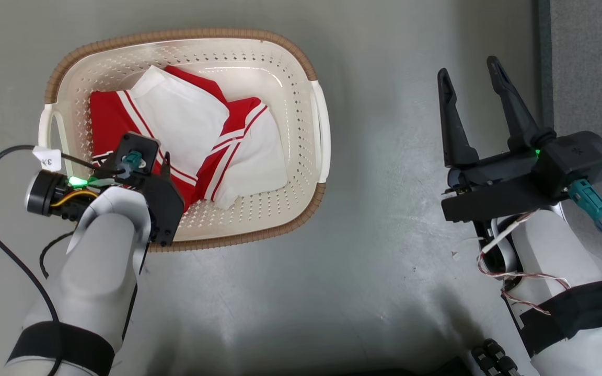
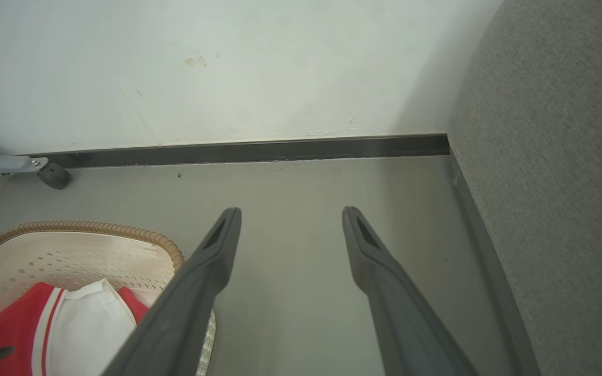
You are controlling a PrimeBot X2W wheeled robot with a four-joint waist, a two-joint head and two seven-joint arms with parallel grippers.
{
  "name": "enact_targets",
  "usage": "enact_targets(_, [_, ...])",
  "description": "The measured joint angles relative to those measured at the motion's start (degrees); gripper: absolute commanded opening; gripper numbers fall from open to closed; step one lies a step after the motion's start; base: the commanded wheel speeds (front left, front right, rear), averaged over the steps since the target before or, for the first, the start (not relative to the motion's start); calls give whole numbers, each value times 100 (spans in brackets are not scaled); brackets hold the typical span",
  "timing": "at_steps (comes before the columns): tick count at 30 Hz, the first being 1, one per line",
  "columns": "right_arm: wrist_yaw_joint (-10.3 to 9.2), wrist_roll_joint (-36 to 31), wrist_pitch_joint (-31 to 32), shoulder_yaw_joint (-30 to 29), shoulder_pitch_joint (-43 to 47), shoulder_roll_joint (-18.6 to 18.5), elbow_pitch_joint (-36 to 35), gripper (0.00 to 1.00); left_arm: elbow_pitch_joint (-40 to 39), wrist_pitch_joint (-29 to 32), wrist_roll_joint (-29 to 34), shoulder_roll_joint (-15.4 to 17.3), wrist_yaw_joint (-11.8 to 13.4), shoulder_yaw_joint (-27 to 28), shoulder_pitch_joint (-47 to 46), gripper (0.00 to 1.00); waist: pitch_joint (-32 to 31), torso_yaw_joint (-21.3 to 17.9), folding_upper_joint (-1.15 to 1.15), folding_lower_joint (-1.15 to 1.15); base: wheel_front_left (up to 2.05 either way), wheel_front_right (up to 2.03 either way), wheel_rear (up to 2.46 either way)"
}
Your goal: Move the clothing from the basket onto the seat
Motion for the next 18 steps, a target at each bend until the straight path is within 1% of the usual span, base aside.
enact_targets(6, [0, 19, 0, 5, -60, 24, 13, 100, 149, 1, 71, 43, 81, -44, -240, 100, 60, 15, -1, 0, 0, 0, 0])
enact_targets(11, [0, 36, 0, 25, -83, 53, 18, 100, 419, 154, 133, 197, 142, -67, -378, 100, 166, 12, 0, 0, 0, 0, 0])
enact_targets(18, [0, 53, 0, 54, -176, 67, 2, 100, 593, 191, 133, 203, 142, -68, -550, 100, 348, 3, 0, 0, 0, 0, 0])
